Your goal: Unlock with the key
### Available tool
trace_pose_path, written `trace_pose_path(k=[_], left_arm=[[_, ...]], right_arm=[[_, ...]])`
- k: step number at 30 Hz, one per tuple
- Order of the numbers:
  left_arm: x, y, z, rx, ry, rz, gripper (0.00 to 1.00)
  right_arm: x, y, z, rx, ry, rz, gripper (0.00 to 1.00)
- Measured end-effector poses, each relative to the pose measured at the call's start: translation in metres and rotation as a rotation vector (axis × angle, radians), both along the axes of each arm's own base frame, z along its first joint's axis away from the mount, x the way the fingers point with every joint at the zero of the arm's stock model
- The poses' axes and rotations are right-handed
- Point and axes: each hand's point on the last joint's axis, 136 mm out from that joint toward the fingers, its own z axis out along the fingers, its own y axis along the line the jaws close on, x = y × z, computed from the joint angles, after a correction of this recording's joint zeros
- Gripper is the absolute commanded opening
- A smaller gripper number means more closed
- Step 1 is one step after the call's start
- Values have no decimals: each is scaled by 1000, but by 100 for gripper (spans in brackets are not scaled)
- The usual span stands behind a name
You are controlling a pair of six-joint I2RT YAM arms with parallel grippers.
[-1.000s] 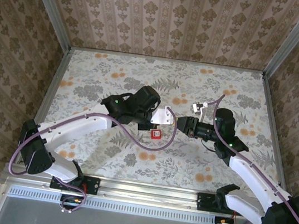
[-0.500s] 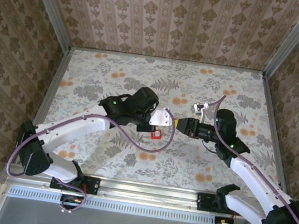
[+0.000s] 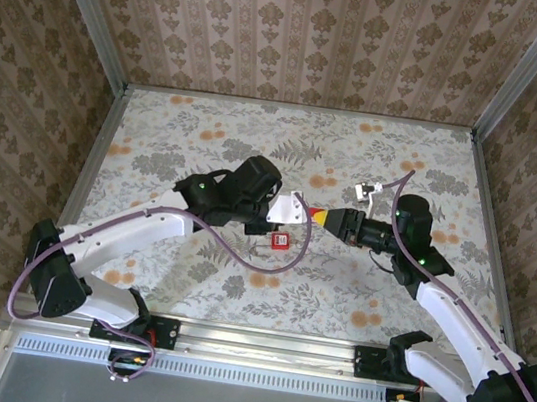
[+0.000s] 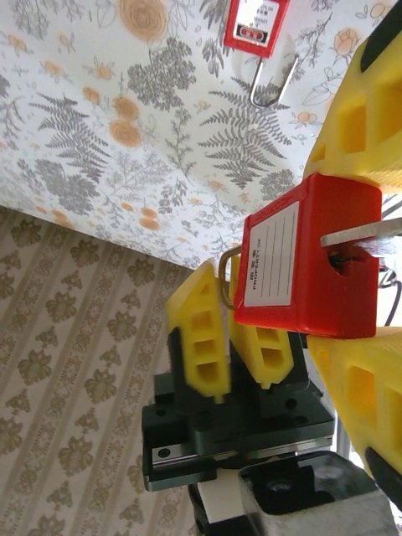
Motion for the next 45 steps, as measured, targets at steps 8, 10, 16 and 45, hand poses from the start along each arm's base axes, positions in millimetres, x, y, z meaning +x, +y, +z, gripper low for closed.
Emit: trace_pose_path(k=[8, 10, 16, 45], left_arm=[[2, 17, 15, -4, -159, 74, 92], [0, 11, 19, -22, -237, 71, 92], [-15, -32, 15, -76, -484, -13, 87], [23, -76, 17, -145, -648, 17, 59]], right_arm=[[8, -7, -3, 1, 31, -54, 19], [10, -8, -3, 8, 51, -70, 19], [16, -11, -2, 69, 145, -138, 19], [14, -10, 1, 149, 247, -181, 19]])
